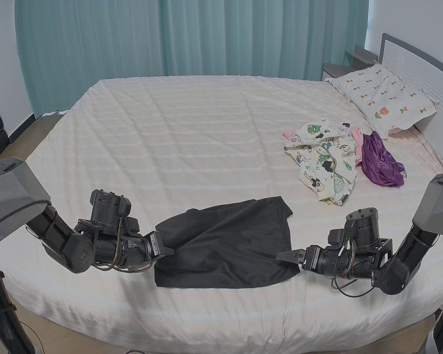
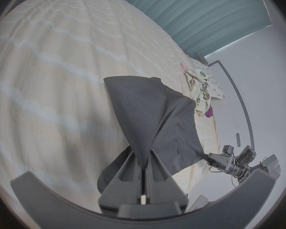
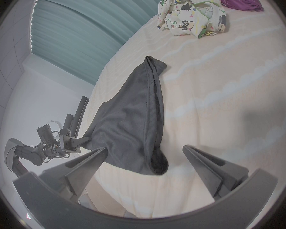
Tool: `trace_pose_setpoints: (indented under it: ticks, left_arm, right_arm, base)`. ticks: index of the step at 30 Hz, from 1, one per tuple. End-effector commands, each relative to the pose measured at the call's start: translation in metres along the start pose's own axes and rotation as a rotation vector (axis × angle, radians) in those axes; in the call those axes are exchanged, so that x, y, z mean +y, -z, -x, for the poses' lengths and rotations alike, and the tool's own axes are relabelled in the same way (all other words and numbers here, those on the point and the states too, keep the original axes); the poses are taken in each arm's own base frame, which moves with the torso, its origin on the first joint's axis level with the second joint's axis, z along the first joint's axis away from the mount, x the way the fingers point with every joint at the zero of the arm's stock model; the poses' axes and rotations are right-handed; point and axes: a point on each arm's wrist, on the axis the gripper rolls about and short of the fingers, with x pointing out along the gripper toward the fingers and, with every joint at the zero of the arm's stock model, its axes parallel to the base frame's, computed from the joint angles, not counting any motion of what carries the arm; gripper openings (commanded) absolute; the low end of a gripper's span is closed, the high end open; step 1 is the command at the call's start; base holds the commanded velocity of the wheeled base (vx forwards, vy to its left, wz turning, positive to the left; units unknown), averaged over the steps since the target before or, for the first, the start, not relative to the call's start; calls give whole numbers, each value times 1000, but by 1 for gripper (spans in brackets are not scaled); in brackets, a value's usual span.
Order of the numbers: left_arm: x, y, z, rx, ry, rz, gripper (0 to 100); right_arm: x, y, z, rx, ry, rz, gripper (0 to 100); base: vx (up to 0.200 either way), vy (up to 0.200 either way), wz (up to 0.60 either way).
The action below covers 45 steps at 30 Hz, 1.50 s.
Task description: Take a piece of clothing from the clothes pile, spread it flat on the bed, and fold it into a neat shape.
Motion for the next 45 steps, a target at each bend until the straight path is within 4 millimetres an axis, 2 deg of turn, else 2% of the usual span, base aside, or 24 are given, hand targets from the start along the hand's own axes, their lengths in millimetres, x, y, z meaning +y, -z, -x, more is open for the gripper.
trace_pose_setpoints:
  ticks: [1,12,45]
  left_arm:
    - [0,-2,-2,-12,-8,1,0]
    - [-9,-26,-4,-128,-20,98,0]
    - [9,-22,9,-124,-70,142,0]
  right_arm:
    - [0,0,-1,0,-1,1,100]
    - [0,0,-1,0,-1,1,100]
    - [-1,-1,-2,-1,2,-2,100]
  base:
    - [0,0,0]
    - [0,36,0]
    - [0,200,0]
